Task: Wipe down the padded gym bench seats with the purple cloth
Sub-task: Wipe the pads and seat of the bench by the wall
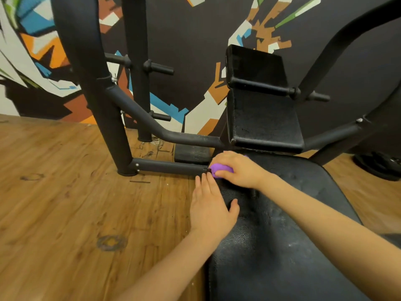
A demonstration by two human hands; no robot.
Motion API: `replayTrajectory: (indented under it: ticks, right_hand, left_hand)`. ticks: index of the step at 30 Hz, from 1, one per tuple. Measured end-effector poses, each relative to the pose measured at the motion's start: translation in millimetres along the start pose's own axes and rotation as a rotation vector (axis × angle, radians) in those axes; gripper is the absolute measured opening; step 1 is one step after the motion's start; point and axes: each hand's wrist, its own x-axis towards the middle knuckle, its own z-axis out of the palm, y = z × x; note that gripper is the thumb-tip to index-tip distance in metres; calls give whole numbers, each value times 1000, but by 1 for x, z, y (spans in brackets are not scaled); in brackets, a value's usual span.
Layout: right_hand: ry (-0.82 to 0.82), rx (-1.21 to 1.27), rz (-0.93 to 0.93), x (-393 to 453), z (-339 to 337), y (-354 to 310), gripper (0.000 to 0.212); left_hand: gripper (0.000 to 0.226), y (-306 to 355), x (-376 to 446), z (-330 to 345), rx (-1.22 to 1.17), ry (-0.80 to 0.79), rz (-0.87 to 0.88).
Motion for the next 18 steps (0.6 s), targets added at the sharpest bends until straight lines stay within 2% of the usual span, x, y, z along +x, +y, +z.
replayTrajectory:
  ticks: [4, 6, 12, 18]
  right_hand:
    - [32, 21, 204, 10, -13, 6, 24]
    - [66, 17, 245, 12, -11, 2, 21]
    - [-37, -49, -11, -12, 10, -28, 14]
    - [-8, -82, 99, 1, 2, -29, 22]
  left_hand:
    - [85, -11, -19, -1, -21, -34, -16]
    - [82, -18, -29, -2, -62, -54, -33]
    - [80, -23, -38, -3, -100, -58, -32]
    - [81, -37, -63, 7, -324, -89, 28]
